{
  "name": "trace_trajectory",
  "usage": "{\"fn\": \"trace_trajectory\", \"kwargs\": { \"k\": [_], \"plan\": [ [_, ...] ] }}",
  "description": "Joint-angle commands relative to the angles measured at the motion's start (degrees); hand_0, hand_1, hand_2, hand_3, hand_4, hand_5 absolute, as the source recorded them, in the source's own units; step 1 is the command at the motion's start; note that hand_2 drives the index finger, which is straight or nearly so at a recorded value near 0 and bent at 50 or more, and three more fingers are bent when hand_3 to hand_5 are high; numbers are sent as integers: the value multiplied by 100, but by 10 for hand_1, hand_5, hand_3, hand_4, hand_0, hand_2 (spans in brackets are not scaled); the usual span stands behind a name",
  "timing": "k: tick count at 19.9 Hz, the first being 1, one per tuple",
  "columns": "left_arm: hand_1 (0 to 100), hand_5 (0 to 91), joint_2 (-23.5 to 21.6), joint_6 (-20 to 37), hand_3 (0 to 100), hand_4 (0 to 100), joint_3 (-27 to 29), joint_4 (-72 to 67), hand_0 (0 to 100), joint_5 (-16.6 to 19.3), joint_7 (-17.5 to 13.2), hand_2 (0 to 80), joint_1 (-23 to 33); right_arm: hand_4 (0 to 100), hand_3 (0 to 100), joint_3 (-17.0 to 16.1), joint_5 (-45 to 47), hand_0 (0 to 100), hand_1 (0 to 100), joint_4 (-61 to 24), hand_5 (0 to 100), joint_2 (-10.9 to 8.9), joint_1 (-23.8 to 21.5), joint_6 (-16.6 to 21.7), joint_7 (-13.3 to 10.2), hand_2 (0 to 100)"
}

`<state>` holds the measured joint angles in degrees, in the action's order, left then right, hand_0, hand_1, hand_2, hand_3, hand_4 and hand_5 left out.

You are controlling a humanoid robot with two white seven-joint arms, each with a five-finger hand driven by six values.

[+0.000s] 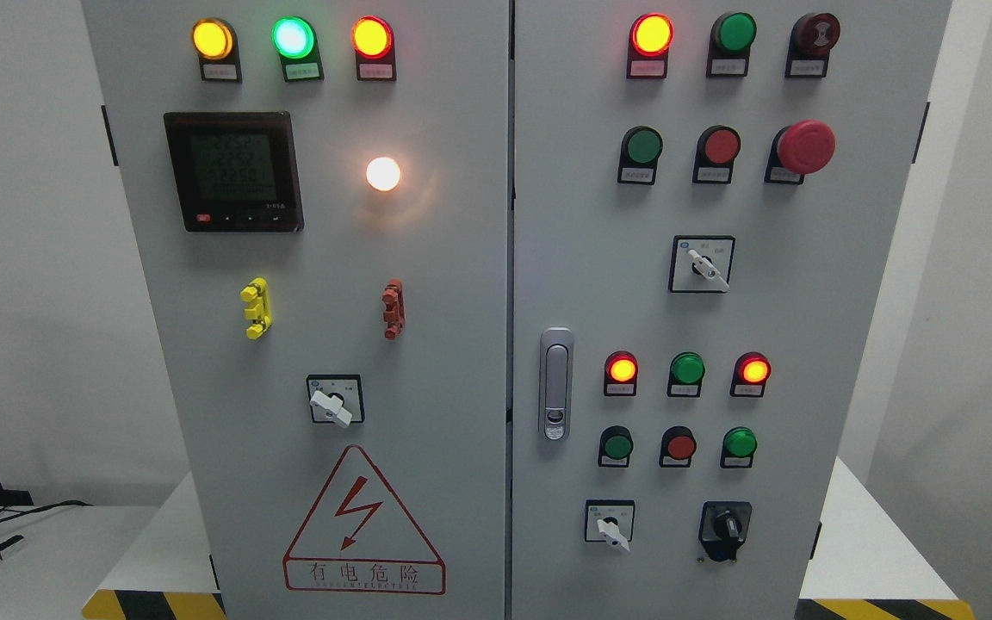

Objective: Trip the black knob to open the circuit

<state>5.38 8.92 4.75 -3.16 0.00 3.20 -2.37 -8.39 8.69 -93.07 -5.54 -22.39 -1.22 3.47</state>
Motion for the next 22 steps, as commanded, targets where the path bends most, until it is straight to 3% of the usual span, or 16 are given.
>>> {"fn": "trace_trajectory", "kwargs": {
  "k": [1, 8, 16, 22],
  "plan": [
    [389, 0, -2, 5, 0, 0, 0, 0, 120, 176, -4, 0, 0, 685, 771, -163, 10, 196, 609, -844, 600, -131, 945, -238, -154, 444],
    [389, 0, -2, 5, 0, 0, 0, 0, 120, 176, -4, 0, 0, 692, 781, -259, -16, 204, 616, -844, 617, -140, 1684, -502, -180, 455],
    [389, 0, -2, 5, 0, 0, 0, 0, 120, 176, -4, 0, 0, 704, 785, -251, -16, 219, 613, -871, 640, -219, 2106, -722, -216, 458],
    [389, 0, 7, 5, 0, 0, 0, 0, 120, 176, -4, 0, 0, 715, 800, -216, -16, 225, 614, -871, 664, -105, 2510, -1064, -216, 460]
  ]
}}
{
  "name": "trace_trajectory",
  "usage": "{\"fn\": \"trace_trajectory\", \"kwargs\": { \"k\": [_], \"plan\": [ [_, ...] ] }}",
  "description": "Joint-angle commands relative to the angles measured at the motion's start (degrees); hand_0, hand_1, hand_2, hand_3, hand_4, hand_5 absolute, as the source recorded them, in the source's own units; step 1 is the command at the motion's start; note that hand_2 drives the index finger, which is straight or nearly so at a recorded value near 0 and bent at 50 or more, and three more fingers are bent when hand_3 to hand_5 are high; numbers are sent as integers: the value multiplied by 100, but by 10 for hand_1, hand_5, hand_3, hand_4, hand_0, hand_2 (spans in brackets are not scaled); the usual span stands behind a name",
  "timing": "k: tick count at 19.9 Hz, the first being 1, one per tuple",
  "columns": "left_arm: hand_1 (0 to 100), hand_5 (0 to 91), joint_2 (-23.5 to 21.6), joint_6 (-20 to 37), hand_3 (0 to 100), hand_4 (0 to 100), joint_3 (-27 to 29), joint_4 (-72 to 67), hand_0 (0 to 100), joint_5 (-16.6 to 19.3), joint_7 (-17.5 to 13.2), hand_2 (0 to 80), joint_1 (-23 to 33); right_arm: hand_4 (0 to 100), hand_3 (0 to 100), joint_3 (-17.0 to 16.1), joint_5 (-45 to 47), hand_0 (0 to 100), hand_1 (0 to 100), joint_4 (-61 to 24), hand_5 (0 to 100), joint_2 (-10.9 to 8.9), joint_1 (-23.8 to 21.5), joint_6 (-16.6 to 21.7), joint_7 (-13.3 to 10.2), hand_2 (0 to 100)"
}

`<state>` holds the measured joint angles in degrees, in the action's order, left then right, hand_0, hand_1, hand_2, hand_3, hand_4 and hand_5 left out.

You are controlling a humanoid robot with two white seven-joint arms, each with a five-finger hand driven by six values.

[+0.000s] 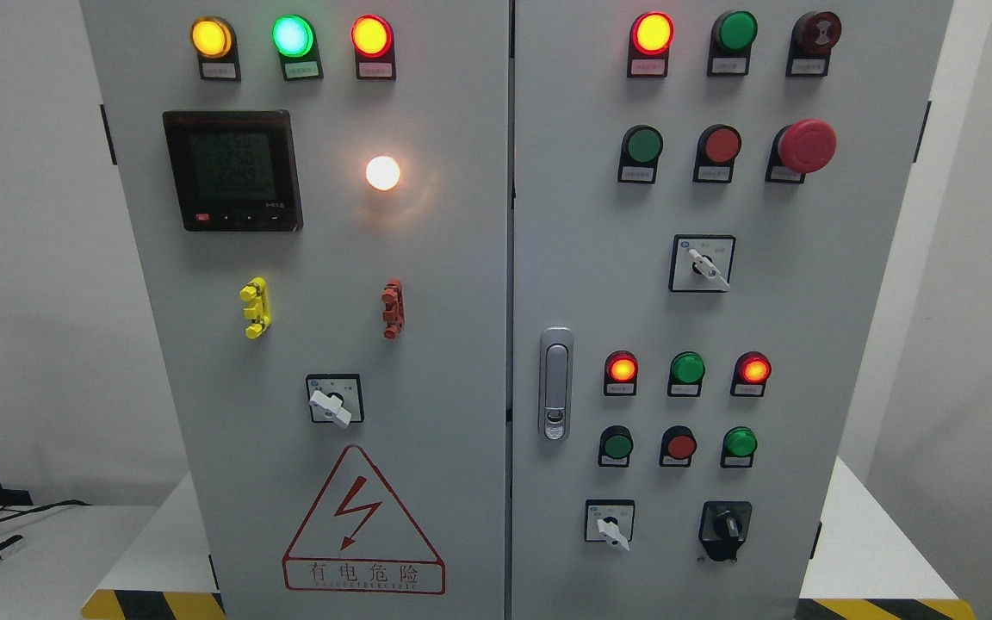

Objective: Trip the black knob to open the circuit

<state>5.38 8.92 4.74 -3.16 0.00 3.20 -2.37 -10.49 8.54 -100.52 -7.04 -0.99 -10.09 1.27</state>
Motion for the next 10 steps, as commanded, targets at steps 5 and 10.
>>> {"fn": "trace_trajectory", "kwargs": {
  "k": [5, 10],
  "plan": [
    [389, 0, 7, 5, 0, 0, 0, 0, 120, 176, -4, 0, 0, 780, 867, 65, -19, 221, 632, -117, 774, 63, 547, -230, -4, 473],
    [389, 0, -2, 5, 0, 0, 0, 0, 120, 176, -4, 0, 0, 931, 1000, 118, -19, 229, 654, -109, 879, 71, 626, -292, -31, 507]
  ]
}}
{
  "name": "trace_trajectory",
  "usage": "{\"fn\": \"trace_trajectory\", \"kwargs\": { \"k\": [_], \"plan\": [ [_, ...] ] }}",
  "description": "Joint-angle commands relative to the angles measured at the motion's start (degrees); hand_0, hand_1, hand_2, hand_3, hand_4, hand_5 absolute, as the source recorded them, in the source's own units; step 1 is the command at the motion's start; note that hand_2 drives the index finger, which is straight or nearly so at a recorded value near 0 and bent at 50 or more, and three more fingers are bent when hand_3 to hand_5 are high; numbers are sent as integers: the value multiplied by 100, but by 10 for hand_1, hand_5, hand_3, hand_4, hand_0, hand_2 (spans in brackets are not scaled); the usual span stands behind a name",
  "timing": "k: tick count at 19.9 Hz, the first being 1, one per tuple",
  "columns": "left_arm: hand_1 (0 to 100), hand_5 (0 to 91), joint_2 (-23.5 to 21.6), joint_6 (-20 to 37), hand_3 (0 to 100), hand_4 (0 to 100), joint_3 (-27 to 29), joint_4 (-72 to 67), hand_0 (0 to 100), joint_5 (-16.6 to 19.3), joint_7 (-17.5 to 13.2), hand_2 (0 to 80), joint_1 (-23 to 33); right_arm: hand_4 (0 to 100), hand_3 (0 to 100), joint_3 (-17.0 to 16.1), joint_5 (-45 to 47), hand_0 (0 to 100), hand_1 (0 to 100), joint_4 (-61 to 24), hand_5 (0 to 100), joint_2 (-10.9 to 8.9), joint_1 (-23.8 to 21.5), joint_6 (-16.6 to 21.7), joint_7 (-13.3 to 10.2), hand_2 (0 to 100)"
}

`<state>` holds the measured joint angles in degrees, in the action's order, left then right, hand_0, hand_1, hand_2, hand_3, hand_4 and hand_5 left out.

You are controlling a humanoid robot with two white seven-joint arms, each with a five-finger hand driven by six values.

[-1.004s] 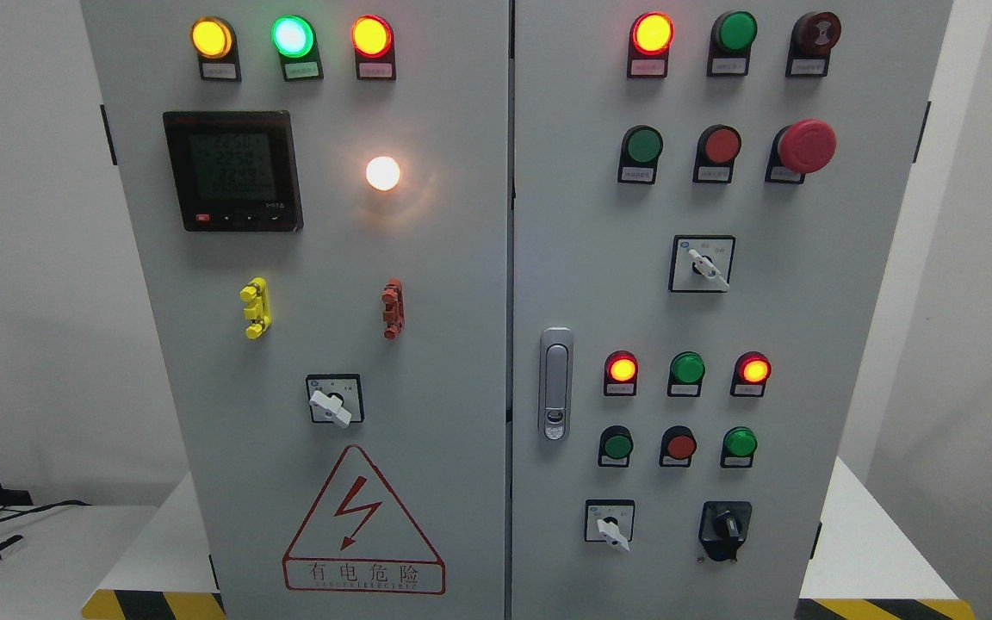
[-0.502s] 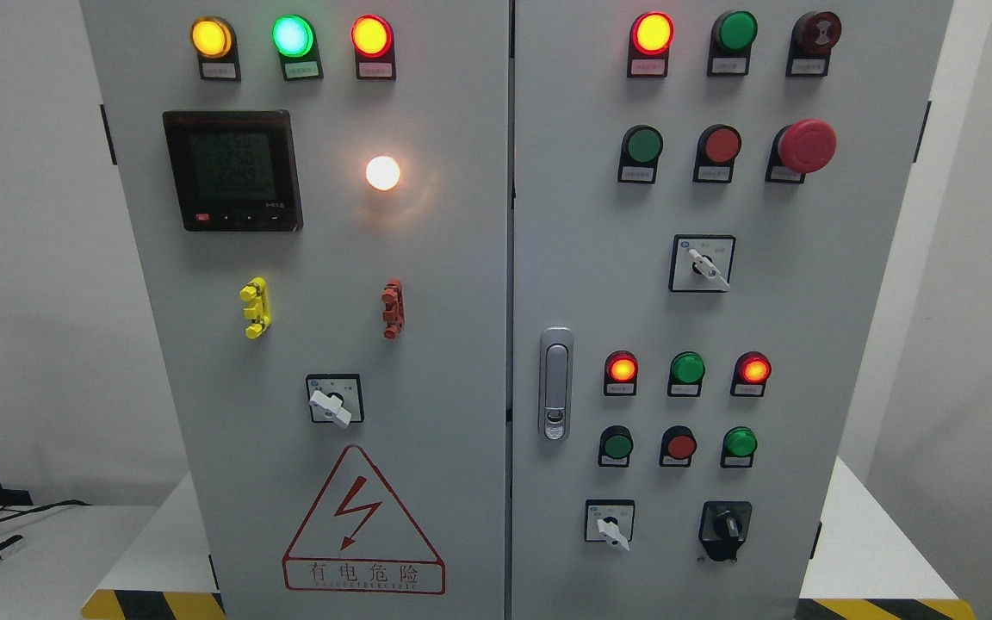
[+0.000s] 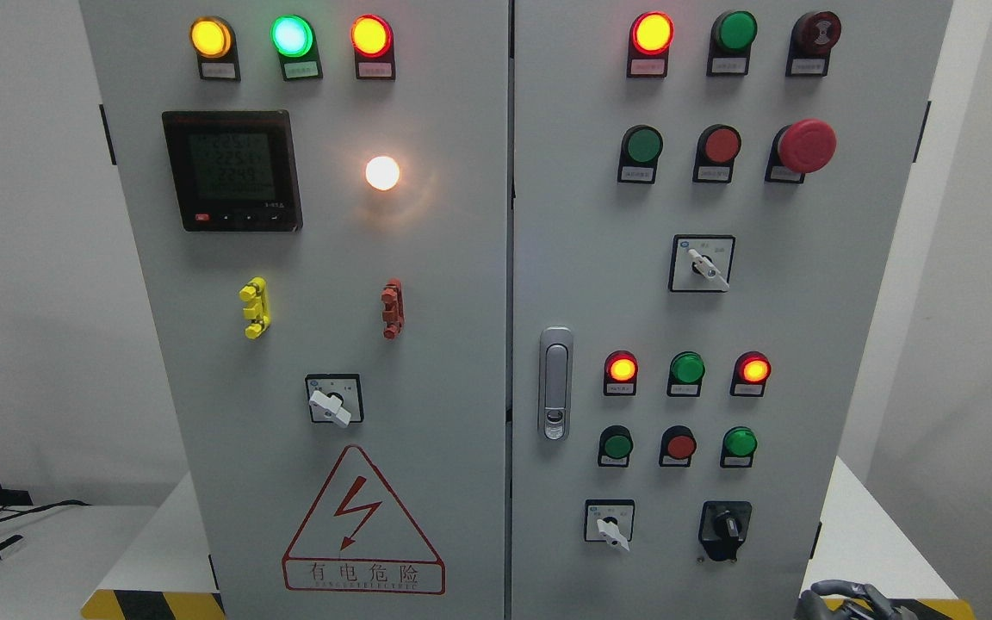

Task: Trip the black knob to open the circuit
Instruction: 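Raise the right hand up toward the black rotary knob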

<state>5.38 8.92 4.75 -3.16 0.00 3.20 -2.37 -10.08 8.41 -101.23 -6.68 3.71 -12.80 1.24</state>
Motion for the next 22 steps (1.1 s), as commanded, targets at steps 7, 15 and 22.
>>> {"fn": "trace_trajectory", "kwargs": {
  "k": [7, 15, 22],
  "plan": [
    [389, 0, -1, 5, 0, 0, 0, 0, 120, 176, -4, 0, 0, 1000, 1000, 111, -15, 250, 672, -29, 920, 35, 192, -38, -71, 514],
    [389, 0, -1, 5, 0, 0, 0, 0, 120, 176, -4, 0, 0, 1000, 1000, 393, -15, 281, 685, 85, 933, 35, 253, -117, -177, 515],
    [389, 0, 7, 5, 0, 0, 0, 0, 120, 176, -4, 0, 0, 1000, 1000, 481, -32, 292, 694, 287, 933, 35, 455, -117, -195, 513]
  ]
}}
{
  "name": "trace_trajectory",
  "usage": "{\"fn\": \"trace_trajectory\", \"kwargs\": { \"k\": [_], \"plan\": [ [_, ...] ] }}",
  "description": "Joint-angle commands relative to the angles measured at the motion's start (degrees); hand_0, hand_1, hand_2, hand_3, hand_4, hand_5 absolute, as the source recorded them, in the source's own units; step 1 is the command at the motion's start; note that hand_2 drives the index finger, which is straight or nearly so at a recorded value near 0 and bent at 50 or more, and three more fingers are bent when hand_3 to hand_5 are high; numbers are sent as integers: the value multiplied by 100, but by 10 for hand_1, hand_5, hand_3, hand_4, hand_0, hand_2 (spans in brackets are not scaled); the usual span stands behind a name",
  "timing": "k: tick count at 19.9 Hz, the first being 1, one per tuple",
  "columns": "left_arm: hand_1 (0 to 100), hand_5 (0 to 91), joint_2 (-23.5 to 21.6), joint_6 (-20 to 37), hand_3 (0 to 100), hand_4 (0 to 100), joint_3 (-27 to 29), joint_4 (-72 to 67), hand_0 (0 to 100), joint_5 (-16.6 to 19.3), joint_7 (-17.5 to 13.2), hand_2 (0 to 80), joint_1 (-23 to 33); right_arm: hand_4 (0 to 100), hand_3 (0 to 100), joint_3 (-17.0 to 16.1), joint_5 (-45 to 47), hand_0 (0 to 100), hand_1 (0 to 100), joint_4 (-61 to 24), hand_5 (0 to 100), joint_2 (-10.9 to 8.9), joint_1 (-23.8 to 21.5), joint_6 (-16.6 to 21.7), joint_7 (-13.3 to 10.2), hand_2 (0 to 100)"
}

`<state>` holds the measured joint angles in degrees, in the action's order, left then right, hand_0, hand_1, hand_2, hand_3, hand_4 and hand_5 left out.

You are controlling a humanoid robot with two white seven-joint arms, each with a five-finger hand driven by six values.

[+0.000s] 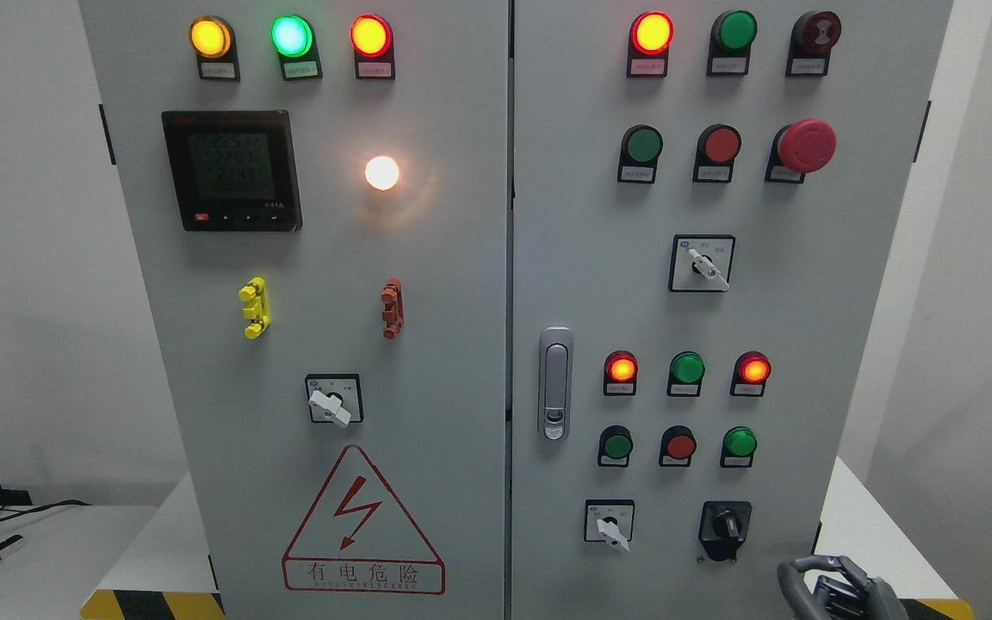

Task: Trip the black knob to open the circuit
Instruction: 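Raise the right hand up toward the black rotary knob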

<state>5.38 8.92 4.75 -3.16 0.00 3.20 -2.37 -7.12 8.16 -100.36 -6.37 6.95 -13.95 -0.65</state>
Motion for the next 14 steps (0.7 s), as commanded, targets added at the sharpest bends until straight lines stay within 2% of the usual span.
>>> {"fn": "trace_trajectory", "kwargs": {
  "k": [1, 3, 14],
  "plan": [
    [389, 0, -2, 5, 0, 0, 0, 0, 120, 176, -4, 0, 0, 1000, 1000, 255, -17, 294, 697, 254, 933, 4, 157, 6, -14, 513],
    [389, 0, -2, 5, 0, 0, 0, 0, 120, 176, -4, 0, 0, 1000, 1000, 308, -17, 296, 706, 359, 933, 4, 236, 6, -110, 512],
    [389, 0, -2, 5, 0, 0, 0, 0, 120, 176, -4, 0, 0, 1000, 1000, 361, -17, 315, 716, 887, 932, 4, 535, 59, -110, 512]
  ]
}}
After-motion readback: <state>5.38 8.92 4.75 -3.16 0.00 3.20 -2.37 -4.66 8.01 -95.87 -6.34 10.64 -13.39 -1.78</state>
